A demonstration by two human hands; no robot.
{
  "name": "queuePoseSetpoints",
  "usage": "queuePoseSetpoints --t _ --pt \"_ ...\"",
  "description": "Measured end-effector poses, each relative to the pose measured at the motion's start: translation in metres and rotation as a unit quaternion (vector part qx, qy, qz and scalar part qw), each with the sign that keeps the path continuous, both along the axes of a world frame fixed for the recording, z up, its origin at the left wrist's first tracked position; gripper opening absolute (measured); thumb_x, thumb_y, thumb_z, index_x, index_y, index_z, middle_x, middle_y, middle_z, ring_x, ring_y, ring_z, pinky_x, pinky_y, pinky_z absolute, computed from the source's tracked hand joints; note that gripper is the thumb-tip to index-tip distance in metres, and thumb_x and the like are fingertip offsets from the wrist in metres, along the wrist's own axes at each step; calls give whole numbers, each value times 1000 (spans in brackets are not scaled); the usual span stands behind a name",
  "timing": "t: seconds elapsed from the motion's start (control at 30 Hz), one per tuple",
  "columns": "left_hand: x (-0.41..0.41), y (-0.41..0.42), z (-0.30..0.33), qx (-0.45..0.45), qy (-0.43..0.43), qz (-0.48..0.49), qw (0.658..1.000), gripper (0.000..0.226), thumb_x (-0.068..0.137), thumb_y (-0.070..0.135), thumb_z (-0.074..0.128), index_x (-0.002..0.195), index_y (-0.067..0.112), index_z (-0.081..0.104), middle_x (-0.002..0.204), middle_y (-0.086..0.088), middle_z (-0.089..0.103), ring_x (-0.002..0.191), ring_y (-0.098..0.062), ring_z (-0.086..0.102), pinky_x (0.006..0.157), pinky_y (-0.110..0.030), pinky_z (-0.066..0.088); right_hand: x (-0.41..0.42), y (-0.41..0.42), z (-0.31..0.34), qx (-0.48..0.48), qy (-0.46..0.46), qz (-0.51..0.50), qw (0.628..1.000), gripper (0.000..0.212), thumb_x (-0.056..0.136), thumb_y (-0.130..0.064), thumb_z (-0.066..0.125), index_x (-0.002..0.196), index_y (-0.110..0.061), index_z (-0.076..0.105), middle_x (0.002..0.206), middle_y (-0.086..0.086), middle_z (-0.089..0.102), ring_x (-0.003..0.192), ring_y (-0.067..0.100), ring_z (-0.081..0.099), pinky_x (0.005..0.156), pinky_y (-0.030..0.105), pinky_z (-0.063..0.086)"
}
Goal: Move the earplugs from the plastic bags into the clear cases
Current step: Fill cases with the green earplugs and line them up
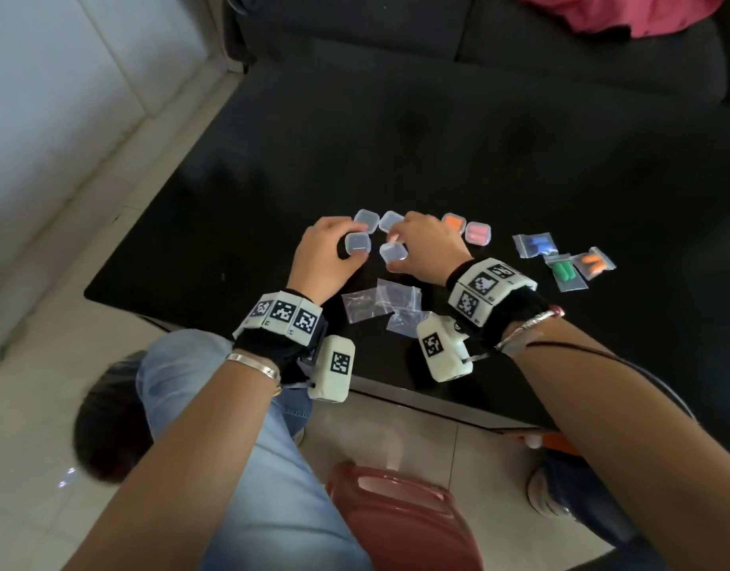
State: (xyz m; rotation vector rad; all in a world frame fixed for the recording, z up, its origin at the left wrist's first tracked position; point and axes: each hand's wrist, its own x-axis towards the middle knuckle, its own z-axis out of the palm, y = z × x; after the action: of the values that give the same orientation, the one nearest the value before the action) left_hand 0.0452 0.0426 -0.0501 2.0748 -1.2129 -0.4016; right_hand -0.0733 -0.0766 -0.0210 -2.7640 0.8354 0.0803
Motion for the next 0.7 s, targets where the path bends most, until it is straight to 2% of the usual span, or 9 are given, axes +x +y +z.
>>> queuePoseSetpoints --t 0.07,0.1,0.2,0.27,0.37,0.5,0.6,0.7 --pt "-17 3 13 -45 58 -51 996 42 81 18 70 121 22 58 122 3 56 111 -12 55 93 -29 49 -15 2 6 138 -84 -69 984 35 83 -30 67 113 -12 61 107 1 60 96 14 58 82 28 49" --pt "-26 5 20 -61 104 -67 990 43 82 16 70 122 20 57 120 4 57 109 -7 57 90 -23 50 -24 5 9 221 -132 -100 961 34 83 -29 68 111 -12 61 102 -1 61 92 12 59 79 26 51" --pt "-50 10 38 -103 192 -83 973 43 81 13 71 122 15 58 116 3 63 103 -2 62 84 -14 51 -59 21 18 429 -241 -160 856 24 90 -29 60 105 -10 62 88 0 64 80 11 62 66 20 52" --pt "-68 11 43 -108 205 -105 967 41 81 12 71 121 14 60 111 5 65 102 0 63 83 -14 52 -83 31 22 492 -288 -185 800 28 94 -31 53 102 -6 65 86 4 65 74 9 62 65 19 53" --pt "-91 10 47 -106 226 -130 960 35 82 13 70 117 16 61 107 9 65 99 2 63 79 -12 51 -110 41 25 483 -319 -207 789 29 95 -30 51 101 -6 67 88 7 67 74 10 65 67 19 55" --pt "-117 10 43 -118 241 -159 950 31 80 12 72 109 13 60 103 4 67 94 -4 66 76 -14 52 -137 47 24 453 -335 -232 793 32 86 -25 64 108 -2 62 95 7 67 78 10 68 67 18 55" --pt "-134 10 39 -133 244 -157 948 26 79 6 70 102 13 60 96 2 68 89 -3 67 71 -13 52 -154 52 23 462 -351 -253 774 38 79 -24 70 108 -2 58 94 5 64 74 8 68 66 18 54" --pt "-141 11 34 -127 274 -167 939 32 79 6 70 108 14 58 100 -2 65 90 -8 67 71 -17 53 -169 57 22 474 -368 -237 764 37 77 -29 67 107 -8 62 97 5 68 83 10 69 71 20 54"
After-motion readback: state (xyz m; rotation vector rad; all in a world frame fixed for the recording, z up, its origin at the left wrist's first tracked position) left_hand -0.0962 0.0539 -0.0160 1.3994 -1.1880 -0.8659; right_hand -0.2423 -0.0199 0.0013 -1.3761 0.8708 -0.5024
